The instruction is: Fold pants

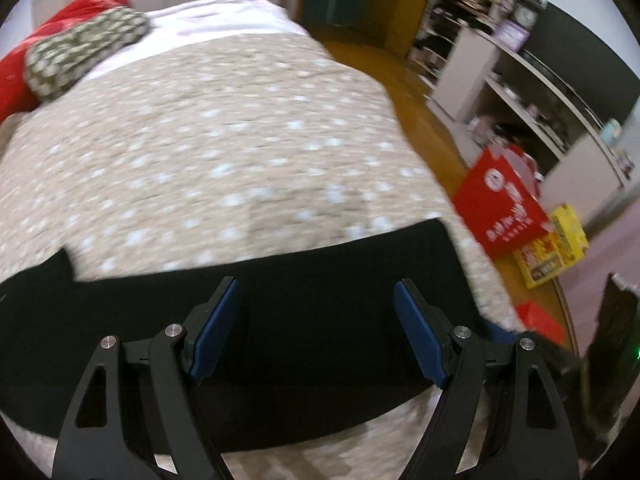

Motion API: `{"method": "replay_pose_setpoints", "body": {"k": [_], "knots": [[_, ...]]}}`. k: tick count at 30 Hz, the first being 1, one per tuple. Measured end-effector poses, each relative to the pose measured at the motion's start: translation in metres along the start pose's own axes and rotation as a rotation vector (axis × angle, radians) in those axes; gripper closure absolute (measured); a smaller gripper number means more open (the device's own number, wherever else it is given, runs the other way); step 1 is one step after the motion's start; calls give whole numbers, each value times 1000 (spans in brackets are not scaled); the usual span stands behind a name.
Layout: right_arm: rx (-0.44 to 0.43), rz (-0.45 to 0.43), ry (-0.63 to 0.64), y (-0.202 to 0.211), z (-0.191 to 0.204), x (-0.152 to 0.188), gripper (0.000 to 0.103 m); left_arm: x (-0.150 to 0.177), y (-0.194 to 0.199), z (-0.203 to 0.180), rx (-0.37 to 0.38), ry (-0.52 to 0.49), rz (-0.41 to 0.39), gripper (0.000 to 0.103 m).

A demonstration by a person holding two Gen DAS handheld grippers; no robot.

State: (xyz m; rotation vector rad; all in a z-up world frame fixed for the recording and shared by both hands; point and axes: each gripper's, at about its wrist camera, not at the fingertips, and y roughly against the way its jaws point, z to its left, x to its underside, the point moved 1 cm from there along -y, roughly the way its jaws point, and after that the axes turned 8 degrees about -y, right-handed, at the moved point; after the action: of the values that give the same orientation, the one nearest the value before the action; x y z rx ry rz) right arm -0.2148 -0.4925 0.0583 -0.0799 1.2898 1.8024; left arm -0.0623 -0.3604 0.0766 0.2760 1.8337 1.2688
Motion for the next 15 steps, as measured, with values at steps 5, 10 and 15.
{"method": "replay_pose_setpoints", "body": {"k": [5,10,15], "knots": [[-41,-3,-24,2,-8,3,61,-19,-17,-36,15,-71,37,24],[-52,-17,-12,7,-12,2,61,-30,-36,-64,9,-132,74,24],[-71,-21,-10,0,-14,6,60,-28,-64,-74,-58,-198,133,24]]}}
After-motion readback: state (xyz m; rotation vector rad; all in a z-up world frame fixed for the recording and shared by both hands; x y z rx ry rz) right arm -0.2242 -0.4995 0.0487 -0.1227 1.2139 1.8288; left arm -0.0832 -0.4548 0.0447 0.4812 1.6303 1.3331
